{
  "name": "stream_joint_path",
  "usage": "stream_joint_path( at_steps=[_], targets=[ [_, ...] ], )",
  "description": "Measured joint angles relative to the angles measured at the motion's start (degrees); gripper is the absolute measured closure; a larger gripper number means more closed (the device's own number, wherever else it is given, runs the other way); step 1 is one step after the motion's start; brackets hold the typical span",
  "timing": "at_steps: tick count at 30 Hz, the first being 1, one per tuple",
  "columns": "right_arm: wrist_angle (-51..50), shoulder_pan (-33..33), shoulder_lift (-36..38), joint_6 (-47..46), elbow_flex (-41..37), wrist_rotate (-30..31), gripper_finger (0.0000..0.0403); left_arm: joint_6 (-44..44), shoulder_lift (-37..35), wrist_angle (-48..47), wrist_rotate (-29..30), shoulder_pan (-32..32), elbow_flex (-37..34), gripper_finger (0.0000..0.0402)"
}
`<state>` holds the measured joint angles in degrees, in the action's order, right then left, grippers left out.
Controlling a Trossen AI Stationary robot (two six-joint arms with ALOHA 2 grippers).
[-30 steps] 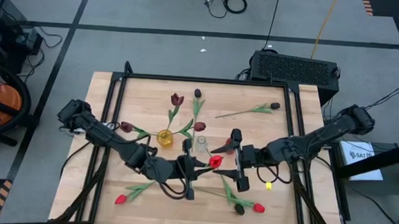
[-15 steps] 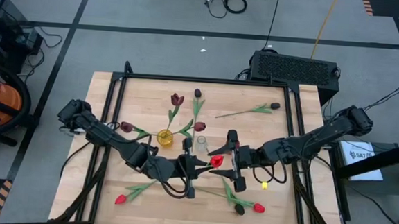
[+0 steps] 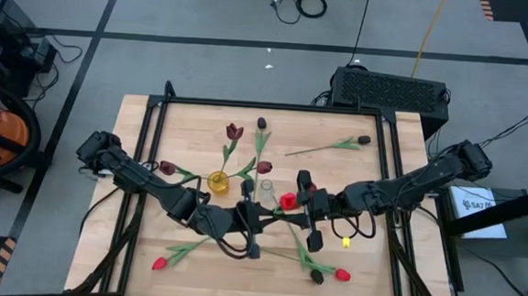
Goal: Sort flowers into vase by color
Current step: Put the top pink tulip into the transparent vase
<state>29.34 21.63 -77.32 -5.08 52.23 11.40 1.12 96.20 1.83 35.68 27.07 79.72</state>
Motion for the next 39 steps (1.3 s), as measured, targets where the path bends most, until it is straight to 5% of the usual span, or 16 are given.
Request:
stream_joint_path(
  at_steps=[3,15,23,32,39],
  targets=[
    [-0.31,-0.09,0.0,-0.5,0.0,0.17,0.0391,1.66,-0.02,-0.89,-0.4,0.02,0.0,0.0365],
    [-7.6,1.39,9.06,-2.39,0.0,0.94,0.0397,2.95,-4.55,-3.89,1.84,6.32,0.0,0.0194],
    [-16.87,1.93,19.13,-1.12,-0.81,1.24,0.0395,1.34,-8.49,-8.79,2.88,11.87,0.0,0.0183],
    [-28.41,2.08,28.5,0.81,-2.93,15.8,0.0395,-1.4,-8.96,-9.06,4.26,15.12,0.0,0.0183],
    [-25.18,2.1,36.54,-0.96,-10.78,16.83,0.0395,2.68,-8.94,-14.23,4.2,15.29,0.0,0.0183]
  ],
)
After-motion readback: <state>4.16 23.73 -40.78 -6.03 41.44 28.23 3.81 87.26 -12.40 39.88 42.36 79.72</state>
